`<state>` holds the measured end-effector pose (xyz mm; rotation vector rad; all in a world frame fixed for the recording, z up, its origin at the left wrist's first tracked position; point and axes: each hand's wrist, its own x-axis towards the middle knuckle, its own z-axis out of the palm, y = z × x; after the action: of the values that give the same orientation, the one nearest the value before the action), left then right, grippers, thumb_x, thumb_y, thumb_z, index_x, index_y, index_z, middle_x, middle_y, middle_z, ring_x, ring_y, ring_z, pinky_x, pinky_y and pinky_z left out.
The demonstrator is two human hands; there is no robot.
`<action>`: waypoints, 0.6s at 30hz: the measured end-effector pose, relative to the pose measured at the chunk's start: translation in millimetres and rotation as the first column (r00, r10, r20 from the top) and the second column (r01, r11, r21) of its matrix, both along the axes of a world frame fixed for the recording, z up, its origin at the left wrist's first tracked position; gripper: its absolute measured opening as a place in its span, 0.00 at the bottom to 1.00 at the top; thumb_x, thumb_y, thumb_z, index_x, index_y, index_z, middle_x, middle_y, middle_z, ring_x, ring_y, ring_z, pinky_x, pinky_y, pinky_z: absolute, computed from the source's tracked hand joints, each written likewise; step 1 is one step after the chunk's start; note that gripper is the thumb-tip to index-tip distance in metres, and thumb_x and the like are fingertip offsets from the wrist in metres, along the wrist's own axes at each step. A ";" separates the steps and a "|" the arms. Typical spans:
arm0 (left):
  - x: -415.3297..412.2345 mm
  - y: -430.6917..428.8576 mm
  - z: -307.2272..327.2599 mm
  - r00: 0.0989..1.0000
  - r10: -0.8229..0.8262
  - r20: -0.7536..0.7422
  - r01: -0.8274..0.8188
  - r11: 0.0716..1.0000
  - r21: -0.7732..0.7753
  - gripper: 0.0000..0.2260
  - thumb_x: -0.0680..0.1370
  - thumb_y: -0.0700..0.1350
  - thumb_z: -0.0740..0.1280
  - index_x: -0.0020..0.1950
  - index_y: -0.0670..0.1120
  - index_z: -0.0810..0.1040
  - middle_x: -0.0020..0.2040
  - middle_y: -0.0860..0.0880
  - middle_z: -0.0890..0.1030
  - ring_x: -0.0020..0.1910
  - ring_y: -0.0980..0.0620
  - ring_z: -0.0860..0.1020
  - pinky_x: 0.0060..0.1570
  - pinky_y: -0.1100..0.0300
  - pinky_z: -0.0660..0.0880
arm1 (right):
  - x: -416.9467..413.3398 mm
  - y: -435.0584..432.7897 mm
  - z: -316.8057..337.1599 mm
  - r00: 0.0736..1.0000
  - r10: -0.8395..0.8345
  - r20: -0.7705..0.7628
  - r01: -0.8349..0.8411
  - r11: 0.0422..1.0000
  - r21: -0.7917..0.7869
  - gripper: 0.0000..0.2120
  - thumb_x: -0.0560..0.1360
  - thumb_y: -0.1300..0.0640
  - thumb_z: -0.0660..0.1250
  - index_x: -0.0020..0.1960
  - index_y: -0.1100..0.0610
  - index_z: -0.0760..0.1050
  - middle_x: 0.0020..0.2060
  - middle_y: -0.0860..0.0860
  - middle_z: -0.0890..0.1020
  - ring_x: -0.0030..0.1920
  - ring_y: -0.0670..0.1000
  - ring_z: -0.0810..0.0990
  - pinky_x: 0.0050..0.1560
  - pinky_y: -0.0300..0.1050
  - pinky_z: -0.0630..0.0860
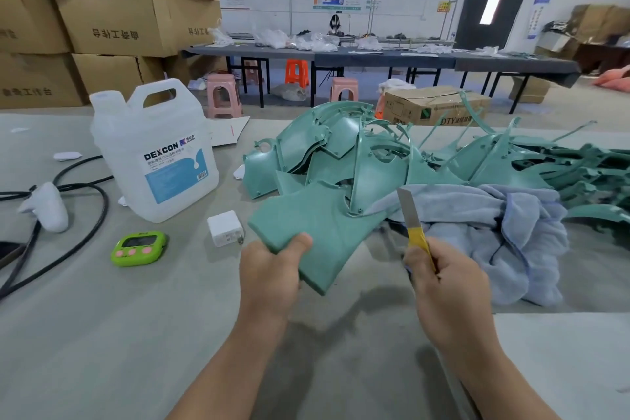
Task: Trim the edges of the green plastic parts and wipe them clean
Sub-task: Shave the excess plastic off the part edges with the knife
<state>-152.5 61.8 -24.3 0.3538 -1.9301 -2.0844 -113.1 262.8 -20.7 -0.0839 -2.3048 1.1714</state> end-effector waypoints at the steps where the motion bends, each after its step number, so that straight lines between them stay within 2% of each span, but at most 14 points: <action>1: 0.0 -1.2 3.2 1.000 0.002 0.007 -0.003 0.993 0.122 0.02 0.73 0.41 0.74 0.40 0.46 0.84 0.33 0.52 0.84 0.27 0.56 0.79 0.23 0.62 0.71 | -0.6 -0.9 -2.3 1.000 0.008 0.009 -0.008 1.000 -0.017 0.17 0.81 0.56 0.64 0.33 0.56 0.68 0.29 0.52 0.74 0.30 0.50 0.68 0.33 0.44 0.66; 2: -0.3 -3.0 5.7 1.000 0.002 0.017 -0.006 0.976 0.216 0.03 0.74 0.39 0.73 0.41 0.45 0.84 0.34 0.51 0.85 0.28 0.56 0.80 0.22 0.64 0.71 | -0.5 -1.6 -3.4 1.000 0.014 0.021 -0.013 1.000 -0.026 0.16 0.81 0.54 0.64 0.35 0.56 0.70 0.30 0.51 0.75 0.32 0.50 0.70 0.33 0.44 0.66; 4: -0.1 -7.2 9.7 0.999 -0.018 0.040 0.006 0.955 0.297 0.02 0.75 0.39 0.71 0.45 0.44 0.84 0.37 0.50 0.86 0.30 0.55 0.83 0.24 0.64 0.73 | 0.2 -2.6 -1.8 1.000 0.015 0.008 -0.015 1.000 0.005 0.13 0.79 0.50 0.63 0.37 0.52 0.75 0.35 0.45 0.78 0.39 0.48 0.74 0.39 0.41 0.68; 6: -0.3 -12.4 11.8 0.996 -0.050 0.074 0.028 0.963 0.269 0.02 0.75 0.40 0.71 0.46 0.43 0.83 0.34 0.50 0.85 0.26 0.55 0.80 0.22 0.67 0.69 | -0.7 -1.9 1.5 0.998 0.008 -0.070 -0.001 0.995 0.098 0.11 0.80 0.53 0.67 0.39 0.47 0.79 0.50 0.37 0.81 0.55 0.43 0.74 0.54 0.37 0.66; 7: -0.7 -14.6 12.4 0.993 -0.069 0.092 0.045 0.970 0.241 0.02 0.75 0.41 0.71 0.45 0.42 0.83 0.33 0.49 0.85 0.25 0.55 0.79 0.24 0.67 0.68 | -0.7 -1.9 2.9 0.995 -0.004 -0.102 0.020 0.987 0.157 0.10 0.79 0.55 0.68 0.40 0.47 0.82 0.59 0.39 0.79 0.62 0.45 0.72 0.60 0.40 0.64; 9: -0.2 -18.4 13.5 0.980 -0.152 0.124 0.127 0.973 0.192 0.04 0.72 0.42 0.73 0.43 0.42 0.85 0.38 0.45 0.87 0.31 0.51 0.82 0.33 0.59 0.72 | -0.5 -3.5 6.0 0.991 -0.019 -0.132 0.058 0.952 0.300 0.08 0.78 0.55 0.68 0.44 0.51 0.85 0.65 0.44 0.79 0.69 0.50 0.70 0.68 0.44 0.58; 11: -0.6 -21.2 14.8 0.965 -0.216 0.148 0.186 0.963 0.196 0.06 0.70 0.42 0.73 0.44 0.44 0.86 0.44 0.42 0.87 0.40 0.44 0.86 0.43 0.48 0.78 | 0.9 -8.0 9.2 0.996 -0.029 -0.084 0.065 0.880 0.470 0.10 0.74 0.52 0.65 0.45 0.49 0.86 0.62 0.44 0.82 0.68 0.51 0.74 0.72 0.46 0.54; 13: -1.5 -25.7 15.0 0.958 -0.233 0.168 0.187 0.949 0.253 0.07 0.71 0.39 0.72 0.48 0.42 0.86 0.47 0.41 0.87 0.45 0.40 0.86 0.52 0.41 0.81 | 3.6 -14.5 9.6 0.998 -0.061 -0.026 0.064 0.797 0.600 0.10 0.72 0.52 0.64 0.38 0.48 0.83 0.48 0.42 0.86 0.63 0.51 0.78 0.73 0.51 0.55; 15: -2.3 -29.1 14.6 0.949 -0.260 0.176 0.200 0.933 0.301 0.05 0.74 0.38 0.71 0.46 0.41 0.87 0.47 0.41 0.87 0.45 0.41 0.86 0.52 0.42 0.81 | 5.6 -18.4 8.6 0.997 -0.083 0.010 0.057 0.769 0.637 0.12 0.72 0.54 0.65 0.30 0.50 0.76 0.33 0.44 0.81 0.51 0.50 0.79 0.69 0.53 0.61; 18: -3.6 -30.3 12.0 0.953 -0.285 0.106 0.222 0.890 0.399 0.07 0.76 0.42 0.70 0.45 0.43 0.87 0.48 0.44 0.87 0.45 0.45 0.86 0.49 0.51 0.80 | 6.2 -22.2 6.6 0.981 -0.087 0.172 -0.029 0.813 0.581 0.18 0.76 0.57 0.67 0.28 0.53 0.68 0.26 0.47 0.74 0.34 0.47 0.72 0.55 0.46 0.64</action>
<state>-156.1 31.5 -12.3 0.3753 -1.7176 -2.6945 -106.9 240.6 -14.0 -0.0018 -2.7216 0.4041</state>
